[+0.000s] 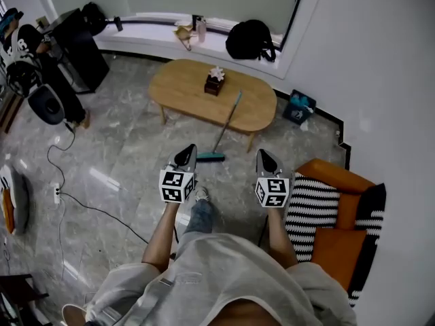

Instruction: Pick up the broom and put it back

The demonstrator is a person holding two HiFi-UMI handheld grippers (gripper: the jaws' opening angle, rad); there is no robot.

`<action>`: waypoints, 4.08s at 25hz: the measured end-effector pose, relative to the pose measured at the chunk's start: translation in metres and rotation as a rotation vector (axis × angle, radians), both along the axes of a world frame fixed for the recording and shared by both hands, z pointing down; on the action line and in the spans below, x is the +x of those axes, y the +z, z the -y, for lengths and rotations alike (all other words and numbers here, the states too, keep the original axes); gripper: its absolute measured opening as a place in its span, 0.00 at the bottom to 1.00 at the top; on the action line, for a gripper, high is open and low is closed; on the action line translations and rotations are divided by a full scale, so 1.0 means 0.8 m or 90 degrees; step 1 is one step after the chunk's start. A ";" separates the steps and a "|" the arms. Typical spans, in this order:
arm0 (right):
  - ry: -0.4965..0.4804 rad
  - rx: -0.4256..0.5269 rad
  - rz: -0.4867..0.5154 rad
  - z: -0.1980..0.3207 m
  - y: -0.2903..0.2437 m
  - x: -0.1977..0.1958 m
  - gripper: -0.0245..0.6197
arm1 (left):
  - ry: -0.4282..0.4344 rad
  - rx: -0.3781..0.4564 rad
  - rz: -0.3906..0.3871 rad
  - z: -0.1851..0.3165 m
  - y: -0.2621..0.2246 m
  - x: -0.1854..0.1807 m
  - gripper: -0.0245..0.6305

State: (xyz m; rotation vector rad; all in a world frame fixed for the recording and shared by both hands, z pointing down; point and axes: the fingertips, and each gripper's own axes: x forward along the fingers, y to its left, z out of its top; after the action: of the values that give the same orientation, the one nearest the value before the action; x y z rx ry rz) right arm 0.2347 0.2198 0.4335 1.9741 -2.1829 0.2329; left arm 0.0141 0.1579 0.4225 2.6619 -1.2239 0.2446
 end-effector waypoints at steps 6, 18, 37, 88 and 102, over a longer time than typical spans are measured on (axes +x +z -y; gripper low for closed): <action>0.008 -0.004 -0.007 0.110 -0.014 -0.003 0.04 | 0.011 -0.015 -0.003 0.110 -0.003 -0.001 0.04; 0.044 0.006 -0.018 0.296 -0.031 0.008 0.04 | 0.039 -0.004 -0.008 0.314 -0.014 0.003 0.04; -0.006 -0.099 0.031 0.372 0.075 0.079 0.04 | 0.004 -0.100 0.041 0.377 0.063 0.082 0.04; -0.030 -0.313 0.117 0.392 0.417 0.056 0.42 | -0.055 -0.293 0.086 0.316 0.345 0.060 0.04; -0.017 -0.321 0.112 0.470 0.449 0.070 0.38 | -0.066 -0.301 0.080 0.318 0.351 0.046 0.04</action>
State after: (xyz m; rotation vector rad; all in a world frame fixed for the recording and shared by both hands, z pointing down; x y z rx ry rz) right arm 0.2906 -0.1560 0.7927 1.6879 -1.9846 0.8846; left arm 0.0507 -0.0963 0.7033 2.1995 -1.1604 0.6094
